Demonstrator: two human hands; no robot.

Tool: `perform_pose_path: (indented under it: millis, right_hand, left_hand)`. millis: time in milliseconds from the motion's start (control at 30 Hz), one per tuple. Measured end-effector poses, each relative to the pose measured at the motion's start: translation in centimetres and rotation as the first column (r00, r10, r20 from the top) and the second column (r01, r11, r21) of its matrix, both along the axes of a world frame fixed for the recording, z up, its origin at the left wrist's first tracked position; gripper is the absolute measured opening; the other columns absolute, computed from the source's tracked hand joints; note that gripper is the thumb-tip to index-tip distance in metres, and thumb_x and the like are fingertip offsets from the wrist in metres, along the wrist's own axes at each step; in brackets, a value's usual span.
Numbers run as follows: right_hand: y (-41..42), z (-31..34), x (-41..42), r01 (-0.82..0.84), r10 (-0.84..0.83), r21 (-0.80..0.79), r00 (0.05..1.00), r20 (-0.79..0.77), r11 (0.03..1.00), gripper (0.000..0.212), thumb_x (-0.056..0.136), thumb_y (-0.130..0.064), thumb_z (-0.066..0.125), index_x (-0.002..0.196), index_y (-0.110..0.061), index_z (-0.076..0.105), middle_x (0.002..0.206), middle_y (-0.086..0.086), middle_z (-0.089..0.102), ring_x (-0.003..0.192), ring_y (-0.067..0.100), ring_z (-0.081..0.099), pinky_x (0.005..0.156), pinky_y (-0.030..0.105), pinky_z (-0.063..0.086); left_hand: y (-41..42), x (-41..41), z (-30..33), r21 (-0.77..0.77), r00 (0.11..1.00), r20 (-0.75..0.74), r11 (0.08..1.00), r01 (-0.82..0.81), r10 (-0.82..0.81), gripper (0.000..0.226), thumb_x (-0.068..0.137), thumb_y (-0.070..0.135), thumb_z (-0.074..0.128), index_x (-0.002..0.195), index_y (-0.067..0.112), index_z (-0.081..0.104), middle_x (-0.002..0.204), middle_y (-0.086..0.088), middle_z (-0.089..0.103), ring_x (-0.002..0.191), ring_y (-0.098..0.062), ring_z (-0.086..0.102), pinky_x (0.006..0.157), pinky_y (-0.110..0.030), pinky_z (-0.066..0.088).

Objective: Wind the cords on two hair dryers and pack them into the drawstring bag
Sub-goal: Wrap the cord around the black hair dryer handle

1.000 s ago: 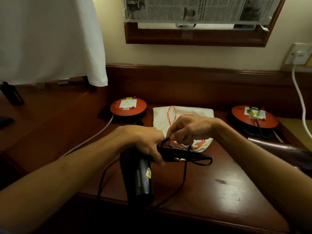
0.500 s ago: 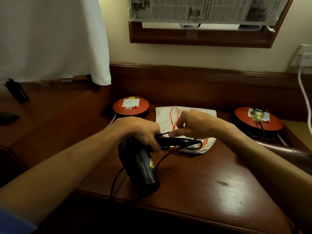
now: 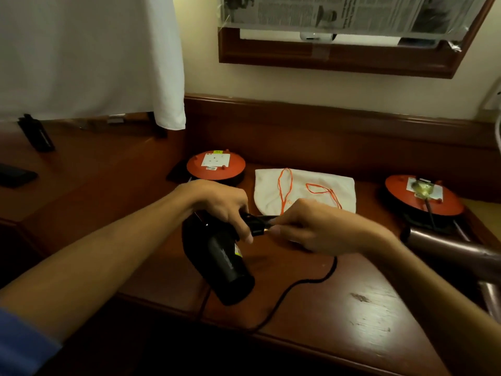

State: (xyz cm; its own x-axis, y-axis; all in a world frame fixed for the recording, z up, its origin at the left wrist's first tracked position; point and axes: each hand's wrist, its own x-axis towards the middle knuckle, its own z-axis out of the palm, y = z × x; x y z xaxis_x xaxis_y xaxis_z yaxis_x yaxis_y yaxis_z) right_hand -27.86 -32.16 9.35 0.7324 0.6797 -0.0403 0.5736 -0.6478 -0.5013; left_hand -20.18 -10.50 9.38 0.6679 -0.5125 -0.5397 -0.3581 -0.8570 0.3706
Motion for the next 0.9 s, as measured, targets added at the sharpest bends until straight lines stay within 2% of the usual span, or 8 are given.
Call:
perform_pose_path:
  millis: [67, 233, 367, 500, 567, 700, 833, 900]
  right_hand:
    - [0.9, -0.9, -1.1, -0.027, 0.028, 0.072, 0.999, -0.018, 0.997, 0.034, 0.105, -0.024, 0.051, 0.073, -0.020, 0.064, 0.061, 0.005, 0.049, 0.052, 0.009, 0.038, 0.052, 0.025, 0.029]
    - [1.6, -4.3, -2.1, 0.041, 0.001, 0.294, 0.990, -0.142, 0.955, 0.053, 0.103, -0.018, 0.056, 0.064, -0.054, 0.059, 0.057, -0.020, 0.053, 0.054, -0.001, 0.047, 0.056, 0.015, 0.033]
    - [2.3, -7.7, -1.6, 0.226, -0.132, 0.446, 0.964, -0.232, 0.866, 0.018, 0.100, -0.017, 0.060, 0.092, -0.015, 0.075, 0.060, -0.031, 0.059, 0.058, -0.010, 0.054, 0.057, 0.007, 0.038]
    - [1.2, -9.9, 0.1, 0.418, -0.222, 0.438, 0.875, -0.431, 0.796, 0.019, 0.088, -0.031, 0.074, 0.079, -0.018, 0.066, 0.060, -0.009, 0.053, 0.057, 0.010, 0.047, 0.060, 0.027, 0.040]
    - [0.5, -9.6, 1.5, 0.334, -0.078, 0.514, 0.886, -0.456, 0.790, 0.012, 0.081, -0.017, 0.077, 0.080, -0.010, 0.067, 0.060, -0.006, 0.056, 0.054, 0.013, 0.047, 0.054, 0.027, 0.039]
    - [-0.1, -7.7, 4.6, 0.152, 0.031, 0.318, 0.864, -0.503, 0.936, 0.013, 0.091, -0.001, 0.067, 0.092, 0.012, 0.068, 0.070, 0.003, 0.070, 0.059, 0.013, 0.063, 0.056, 0.020, 0.049]
    - [-0.3, -3.9, 5.8, 0.116, 0.205, 0.399, 0.709, -0.675, 0.909, 0.013, 0.098, 0.000, 0.057, 0.103, 0.011, 0.062, 0.072, 0.008, 0.062, 0.061, 0.014, 0.056, 0.059, 0.023, 0.048]
    - [0.0, -1.4, 6.1, 0.061, 0.223, 0.390, 0.736, -0.639, 0.919, 0.015, 0.096, 0.007, 0.055, 0.107, 0.013, 0.063, 0.081, 0.014, 0.063, 0.064, 0.013, 0.057, 0.059, 0.022, 0.047]
  left_hand:
    - [0.6, 0.3, 0.7, -0.111, 0.999, -0.031, 0.993, -0.026, 0.022, 0.037, 0.080, 0.043, 0.085, 0.105, 0.016, 0.081, 0.094, -0.004, 0.080, 0.092, -0.028, 0.076, 0.084, -0.038, 0.060]
    - [1.2, -0.1, 1.9, -0.215, 0.992, -0.121, 0.977, 0.002, -0.029, 0.027, 0.076, 0.024, 0.091, 0.100, 0.019, 0.080, 0.096, -0.006, 0.080, 0.088, -0.024, 0.077, 0.084, -0.036, 0.060]
    - [0.7, -1.1, 1.7, -0.228, 0.991, -0.128, 0.974, 0.013, -0.043, 0.029, 0.077, 0.020, 0.090, 0.102, 0.016, 0.076, 0.096, -0.013, 0.079, 0.084, -0.022, 0.077, 0.082, -0.034, 0.060]
    - [0.4, -2.0, 1.8, -0.168, 0.988, -0.145, 0.985, 0.033, -0.058, 0.047, 0.079, 0.019, 0.088, 0.119, 0.006, 0.066, 0.101, -0.013, 0.080, 0.095, -0.034, 0.077, 0.095, -0.045, 0.060]
    - [-0.1, -2.5, 1.9, -0.139, 0.985, -0.158, 0.989, 0.044, -0.066, 0.050, 0.080, 0.020, 0.088, 0.122, 0.005, 0.065, 0.102, -0.013, 0.080, 0.096, -0.033, 0.077, 0.094, -0.044, 0.061]
    - [-1.5, -3.5, 1.6, 0.019, 0.985, -0.119, 0.991, 0.129, -0.126, 0.047, 0.079, 0.032, 0.088, 0.118, 0.013, 0.068, 0.101, -0.003, 0.078, 0.088, -0.016, 0.074, 0.079, -0.028, 0.057]
    - [-2.5, -4.2, 0.6, 0.125, 0.983, -0.034, 0.975, 0.185, -0.182, 0.042, 0.080, 0.038, 0.086, 0.104, 0.009, 0.068, 0.085, 0.000, 0.066, 0.070, -0.009, 0.061, 0.064, -0.023, 0.048]
    - [-2.0, -4.2, 0.9, 0.138, 0.981, 0.025, 0.973, 0.186, -0.191, 0.035, 0.081, 0.038, 0.085, 0.097, 0.014, 0.066, 0.081, 0.004, 0.063, 0.069, -0.010, 0.060, 0.063, -0.025, 0.050]
